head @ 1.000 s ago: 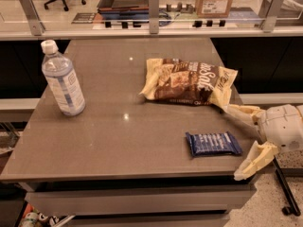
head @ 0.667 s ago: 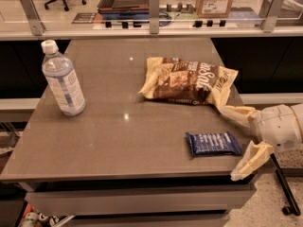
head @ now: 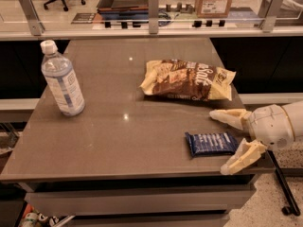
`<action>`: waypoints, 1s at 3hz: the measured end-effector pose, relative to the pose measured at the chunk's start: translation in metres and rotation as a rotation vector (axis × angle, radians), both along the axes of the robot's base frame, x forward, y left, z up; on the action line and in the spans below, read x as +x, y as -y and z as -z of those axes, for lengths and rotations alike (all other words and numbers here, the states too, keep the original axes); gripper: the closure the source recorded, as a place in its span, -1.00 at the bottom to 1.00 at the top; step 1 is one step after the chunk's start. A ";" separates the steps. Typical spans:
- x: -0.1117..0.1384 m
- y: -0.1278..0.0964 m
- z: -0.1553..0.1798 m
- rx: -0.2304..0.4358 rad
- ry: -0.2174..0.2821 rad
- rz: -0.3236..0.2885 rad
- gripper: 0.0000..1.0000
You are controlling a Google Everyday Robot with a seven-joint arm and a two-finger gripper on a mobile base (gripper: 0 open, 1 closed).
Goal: Pick rxbar blueberry
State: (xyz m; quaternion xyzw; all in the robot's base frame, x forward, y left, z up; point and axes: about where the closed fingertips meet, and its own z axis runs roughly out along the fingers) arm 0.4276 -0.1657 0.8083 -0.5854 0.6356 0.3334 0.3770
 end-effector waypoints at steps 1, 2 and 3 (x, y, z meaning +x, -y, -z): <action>0.000 0.000 -0.001 0.000 -0.001 0.000 0.26; 0.000 0.000 -0.007 0.000 -0.001 0.000 0.72; 0.000 0.000 -0.008 0.000 0.000 -0.001 1.00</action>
Offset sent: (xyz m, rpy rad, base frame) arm 0.0000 0.0002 0.0010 0.0003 0.0005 0.0004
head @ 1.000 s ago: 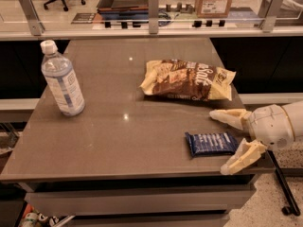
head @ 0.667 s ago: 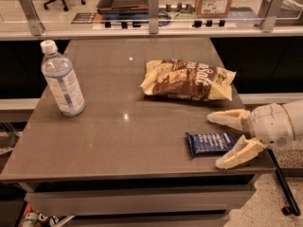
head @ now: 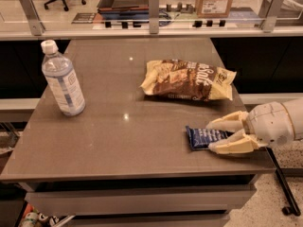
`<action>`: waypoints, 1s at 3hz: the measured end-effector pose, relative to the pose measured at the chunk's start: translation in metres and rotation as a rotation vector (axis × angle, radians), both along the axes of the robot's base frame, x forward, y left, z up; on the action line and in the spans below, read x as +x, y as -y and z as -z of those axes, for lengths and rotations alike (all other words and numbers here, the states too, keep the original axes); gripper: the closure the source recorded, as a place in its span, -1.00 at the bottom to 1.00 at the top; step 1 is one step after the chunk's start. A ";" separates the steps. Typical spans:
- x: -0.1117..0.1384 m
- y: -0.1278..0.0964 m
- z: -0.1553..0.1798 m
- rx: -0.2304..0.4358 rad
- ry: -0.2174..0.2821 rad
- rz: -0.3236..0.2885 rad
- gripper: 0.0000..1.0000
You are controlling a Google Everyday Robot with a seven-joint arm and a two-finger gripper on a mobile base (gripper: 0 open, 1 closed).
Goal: Pick rxbar blueberry
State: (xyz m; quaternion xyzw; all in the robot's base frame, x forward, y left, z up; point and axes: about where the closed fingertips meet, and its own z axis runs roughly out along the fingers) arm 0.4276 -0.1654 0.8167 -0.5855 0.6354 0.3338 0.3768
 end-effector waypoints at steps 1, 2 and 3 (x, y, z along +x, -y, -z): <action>0.000 0.000 0.000 0.000 0.000 0.000 1.00; 0.005 -0.005 -0.012 -0.006 0.022 -0.018 1.00; 0.012 -0.010 -0.043 -0.044 0.062 -0.030 1.00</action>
Offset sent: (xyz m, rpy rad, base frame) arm 0.0122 0.0085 0.0293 -0.0160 -0.0534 0.0356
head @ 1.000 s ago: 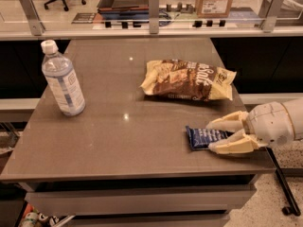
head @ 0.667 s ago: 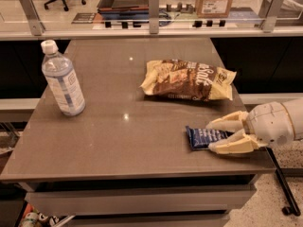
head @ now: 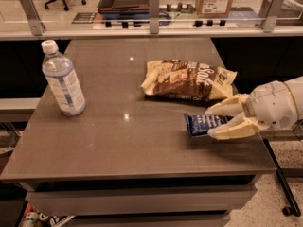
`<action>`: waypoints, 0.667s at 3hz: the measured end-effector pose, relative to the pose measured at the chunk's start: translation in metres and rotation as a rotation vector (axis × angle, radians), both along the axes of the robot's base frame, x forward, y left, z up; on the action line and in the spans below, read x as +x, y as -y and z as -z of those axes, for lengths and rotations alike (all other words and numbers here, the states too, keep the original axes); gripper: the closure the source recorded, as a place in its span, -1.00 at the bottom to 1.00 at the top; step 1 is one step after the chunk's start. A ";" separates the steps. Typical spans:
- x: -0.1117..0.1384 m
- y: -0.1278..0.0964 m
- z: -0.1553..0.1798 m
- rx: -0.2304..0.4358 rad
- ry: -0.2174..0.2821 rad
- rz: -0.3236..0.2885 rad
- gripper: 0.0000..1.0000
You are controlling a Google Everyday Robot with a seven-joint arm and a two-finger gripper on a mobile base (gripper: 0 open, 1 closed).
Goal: Pick rxbar blueberry
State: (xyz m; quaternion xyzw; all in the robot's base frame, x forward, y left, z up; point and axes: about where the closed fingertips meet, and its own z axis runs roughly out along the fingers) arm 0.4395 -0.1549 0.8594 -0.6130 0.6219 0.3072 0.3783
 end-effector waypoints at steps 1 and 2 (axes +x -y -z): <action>0.007 -0.001 -0.035 -0.020 0.049 -0.001 1.00; 0.015 -0.002 -0.063 -0.008 0.104 -0.015 1.00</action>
Offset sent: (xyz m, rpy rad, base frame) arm 0.0237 -0.0027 0.0975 0.0077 -0.1727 0.0269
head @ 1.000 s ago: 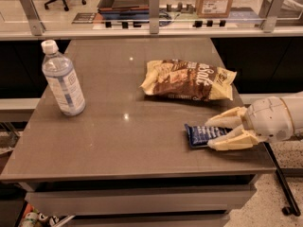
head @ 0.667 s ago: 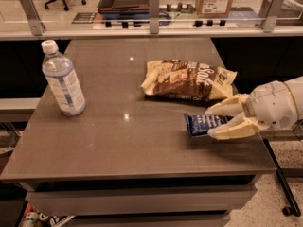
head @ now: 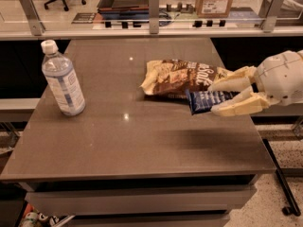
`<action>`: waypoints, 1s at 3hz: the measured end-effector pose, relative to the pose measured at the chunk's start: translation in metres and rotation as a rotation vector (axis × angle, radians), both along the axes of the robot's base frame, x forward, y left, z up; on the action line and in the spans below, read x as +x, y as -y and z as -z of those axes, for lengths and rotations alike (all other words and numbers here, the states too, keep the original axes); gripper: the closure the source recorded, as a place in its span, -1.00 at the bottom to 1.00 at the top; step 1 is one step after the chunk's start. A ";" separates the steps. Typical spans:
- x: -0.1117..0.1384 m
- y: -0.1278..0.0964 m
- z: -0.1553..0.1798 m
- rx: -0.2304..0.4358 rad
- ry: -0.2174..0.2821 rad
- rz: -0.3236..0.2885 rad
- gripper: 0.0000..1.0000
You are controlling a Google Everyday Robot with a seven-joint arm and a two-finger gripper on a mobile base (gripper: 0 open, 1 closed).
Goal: Pick rxbar blueberry
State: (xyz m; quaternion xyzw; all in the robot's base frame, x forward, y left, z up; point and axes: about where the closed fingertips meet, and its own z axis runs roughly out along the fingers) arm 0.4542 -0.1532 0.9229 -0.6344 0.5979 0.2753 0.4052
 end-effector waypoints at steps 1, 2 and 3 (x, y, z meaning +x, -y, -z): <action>0.004 0.000 -0.020 0.015 0.049 -0.017 1.00; -0.004 -0.012 -0.045 -0.006 0.118 -0.042 1.00; -0.006 -0.013 -0.047 -0.010 0.122 -0.044 1.00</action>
Offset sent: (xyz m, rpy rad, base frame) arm 0.0008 0.0018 0.0518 0.0202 -0.1345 0.0414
